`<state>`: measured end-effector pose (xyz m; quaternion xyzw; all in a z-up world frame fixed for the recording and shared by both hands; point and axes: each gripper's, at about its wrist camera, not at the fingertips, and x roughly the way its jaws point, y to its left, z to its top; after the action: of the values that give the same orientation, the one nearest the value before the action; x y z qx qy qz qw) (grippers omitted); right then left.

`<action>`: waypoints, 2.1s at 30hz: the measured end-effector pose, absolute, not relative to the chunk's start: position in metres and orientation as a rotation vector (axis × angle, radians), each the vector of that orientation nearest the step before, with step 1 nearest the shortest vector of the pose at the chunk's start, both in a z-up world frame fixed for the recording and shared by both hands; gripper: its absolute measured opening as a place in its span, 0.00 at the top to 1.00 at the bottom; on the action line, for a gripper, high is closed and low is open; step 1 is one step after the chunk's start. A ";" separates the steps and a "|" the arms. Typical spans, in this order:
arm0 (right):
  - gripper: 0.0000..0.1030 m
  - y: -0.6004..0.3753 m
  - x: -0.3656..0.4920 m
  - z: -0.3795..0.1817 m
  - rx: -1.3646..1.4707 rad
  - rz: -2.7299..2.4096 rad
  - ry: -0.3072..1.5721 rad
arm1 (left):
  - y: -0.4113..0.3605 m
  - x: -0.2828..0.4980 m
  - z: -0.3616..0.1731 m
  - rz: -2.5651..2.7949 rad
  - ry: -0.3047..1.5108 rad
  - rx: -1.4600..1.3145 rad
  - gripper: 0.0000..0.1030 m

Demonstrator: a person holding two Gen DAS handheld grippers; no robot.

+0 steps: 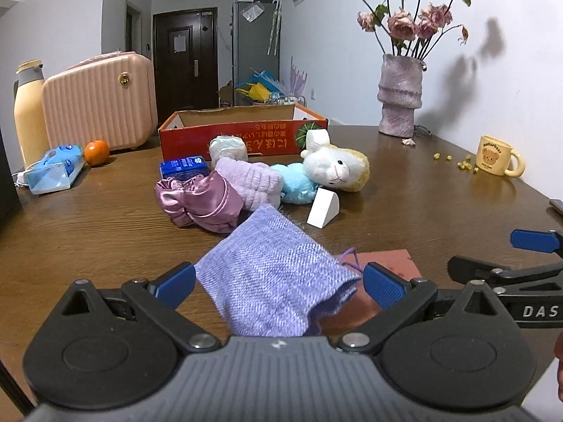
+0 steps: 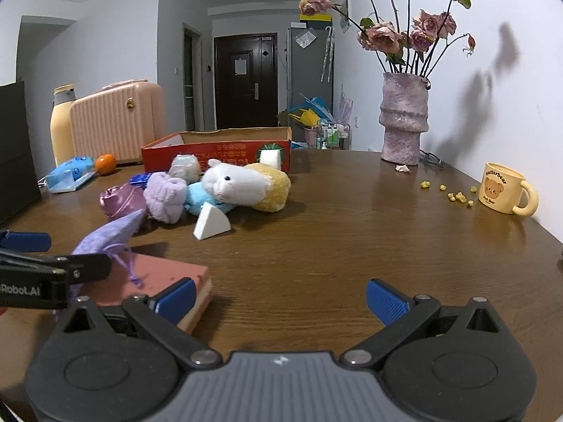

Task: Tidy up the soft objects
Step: 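Close the left gripper on the lavender pouch while the right gripper approaches the pink sponge, then lift the lavender pouch with the left gripper while the right gripper grasps the pink sponge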

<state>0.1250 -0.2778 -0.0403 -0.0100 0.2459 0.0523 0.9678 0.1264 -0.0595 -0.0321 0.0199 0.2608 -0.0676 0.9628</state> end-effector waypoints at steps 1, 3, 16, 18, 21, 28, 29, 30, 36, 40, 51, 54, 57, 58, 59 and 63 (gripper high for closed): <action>0.00 -0.280 0.127 -0.041 -0.020 0.104 0.497 | -0.060 0.131 -0.032 -0.130 0.534 0.040 0.00; 0.00 -0.283 0.132 -0.041 -0.017 0.102 0.497 | -0.061 0.138 -0.033 -0.122 0.544 0.032 0.00; 0.00 -0.290 0.158 -0.045 -0.019 0.128 0.503 | -0.046 0.174 -0.041 -0.073 0.625 -0.071 0.00; 0.00 -0.289 0.162 -0.045 -0.022 0.134 0.506 | -0.044 0.176 -0.043 -0.072 0.632 -0.082 0.00; 0.00 -0.286 0.164 -0.047 -0.023 0.139 0.514 | -0.042 0.176 -0.044 -0.068 0.632 -0.089 0.01; 0.00 -0.280 0.162 -0.049 -0.029 0.141 0.527 | -0.032 0.176 -0.045 -0.082 0.644 -0.141 0.22; 0.00 -0.280 0.161 -0.049 -0.030 0.141 0.527 | -0.029 0.176 -0.045 -0.084 0.644 -0.152 0.24; 0.00 -0.278 0.161 -0.049 -0.032 0.141 0.528 | -0.026 0.175 -0.045 -0.087 0.642 -0.161 0.28; 0.00 -0.272 0.155 -0.047 -0.042 0.141 0.531 | -0.018 0.167 -0.042 -0.095 0.619 -0.160 0.47; 0.00 -0.266 0.150 -0.045 -0.054 0.144 0.530 | -0.011 0.162 -0.039 -0.085 0.603 -0.159 0.64; 0.00 -0.241 0.138 -0.039 -0.095 0.167 0.526 | 0.010 0.139 -0.028 -0.069 0.524 -0.138 0.72; 0.00 -0.233 0.136 -0.037 -0.108 0.179 0.525 | 0.015 0.133 -0.026 -0.064 0.505 -0.138 0.72; 0.00 -0.224 0.133 -0.035 -0.119 0.194 0.522 | 0.022 0.127 -0.025 -0.059 0.491 -0.140 0.72; 0.00 -0.221 0.132 -0.034 -0.122 0.201 0.521 | 0.024 0.125 -0.025 -0.057 0.488 -0.142 0.72; 0.00 -0.217 0.131 -0.034 -0.125 0.209 0.520 | 0.026 0.123 -0.025 -0.055 0.485 -0.143 0.72; 0.00 -0.202 0.129 -0.034 -0.140 0.240 0.524 | 0.034 0.115 -0.024 -0.046 0.471 -0.141 0.72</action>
<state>0.1288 -0.2019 -0.0344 -0.0692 0.2580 0.1182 0.9564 0.1148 0.0341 -0.0241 -0.0697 0.2332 -0.0226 0.9697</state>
